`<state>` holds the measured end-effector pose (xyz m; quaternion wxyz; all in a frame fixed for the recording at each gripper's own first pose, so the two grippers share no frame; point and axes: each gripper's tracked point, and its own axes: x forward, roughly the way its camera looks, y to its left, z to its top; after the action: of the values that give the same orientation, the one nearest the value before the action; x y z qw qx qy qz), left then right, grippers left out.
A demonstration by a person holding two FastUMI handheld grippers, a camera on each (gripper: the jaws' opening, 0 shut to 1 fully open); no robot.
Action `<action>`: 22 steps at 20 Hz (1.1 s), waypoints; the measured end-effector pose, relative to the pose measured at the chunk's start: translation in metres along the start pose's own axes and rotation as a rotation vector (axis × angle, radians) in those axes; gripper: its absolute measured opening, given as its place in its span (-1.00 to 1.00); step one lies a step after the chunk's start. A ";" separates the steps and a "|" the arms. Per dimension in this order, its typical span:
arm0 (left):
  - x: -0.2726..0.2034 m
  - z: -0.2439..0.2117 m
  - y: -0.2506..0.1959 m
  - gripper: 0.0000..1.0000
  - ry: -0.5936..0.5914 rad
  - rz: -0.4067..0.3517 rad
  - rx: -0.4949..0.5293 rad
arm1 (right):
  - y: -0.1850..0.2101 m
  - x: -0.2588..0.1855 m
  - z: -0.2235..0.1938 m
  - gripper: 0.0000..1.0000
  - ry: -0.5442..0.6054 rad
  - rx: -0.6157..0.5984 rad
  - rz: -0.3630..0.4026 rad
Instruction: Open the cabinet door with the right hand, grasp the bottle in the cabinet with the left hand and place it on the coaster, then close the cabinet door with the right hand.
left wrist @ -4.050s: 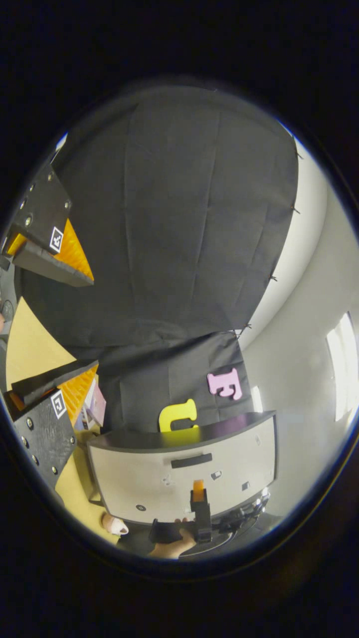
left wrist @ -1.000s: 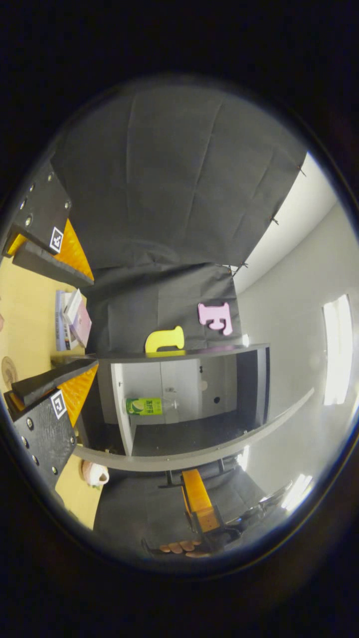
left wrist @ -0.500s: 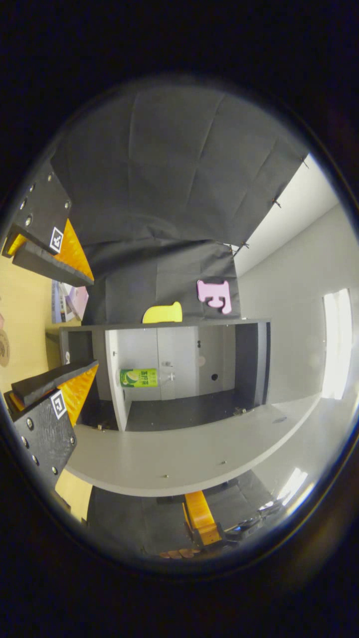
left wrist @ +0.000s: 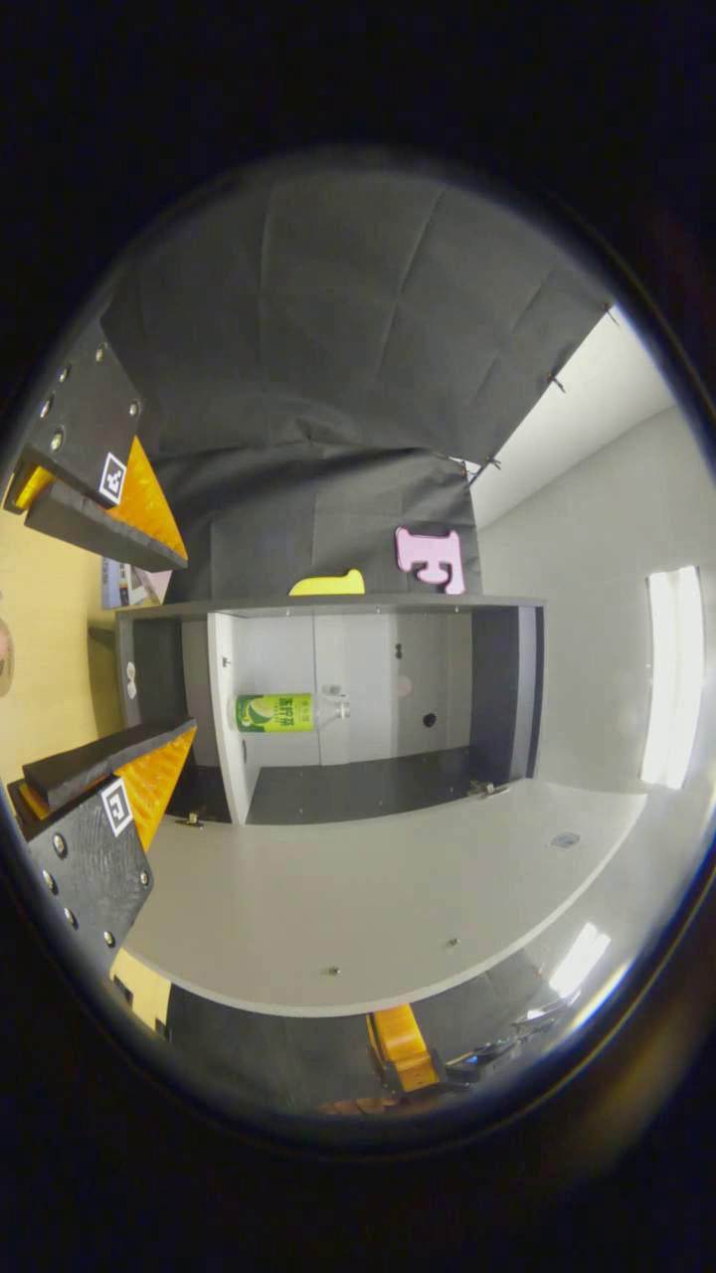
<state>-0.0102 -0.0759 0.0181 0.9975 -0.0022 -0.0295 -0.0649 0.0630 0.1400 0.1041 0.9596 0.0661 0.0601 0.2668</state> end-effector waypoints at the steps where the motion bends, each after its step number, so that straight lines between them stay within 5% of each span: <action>1: -0.001 -0.001 -0.002 0.75 0.003 0.000 -0.001 | -0.002 -0.002 0.000 -0.66 0.000 0.004 -0.002; 7: -0.006 -0.003 -0.020 0.60 0.019 0.013 -0.004 | -0.019 -0.009 0.001 -0.67 -0.013 0.014 -0.001; 9: -0.007 -0.002 -0.027 0.75 0.019 0.021 0.000 | -0.026 -0.012 0.001 -0.67 -0.021 0.028 0.000; 16: -0.010 0.005 -0.051 0.75 0.021 0.048 0.018 | -0.068 -0.025 0.005 -0.67 -0.050 0.054 -0.075; 22: 0.010 0.009 -0.067 0.67 0.035 0.042 0.037 | -0.067 -0.025 0.004 -0.67 -0.070 0.091 -0.041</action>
<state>-0.0090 -0.1439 0.0274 0.9988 0.0166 -0.0131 -0.0434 0.0765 0.0697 0.0990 0.9624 0.1175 0.0401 0.2414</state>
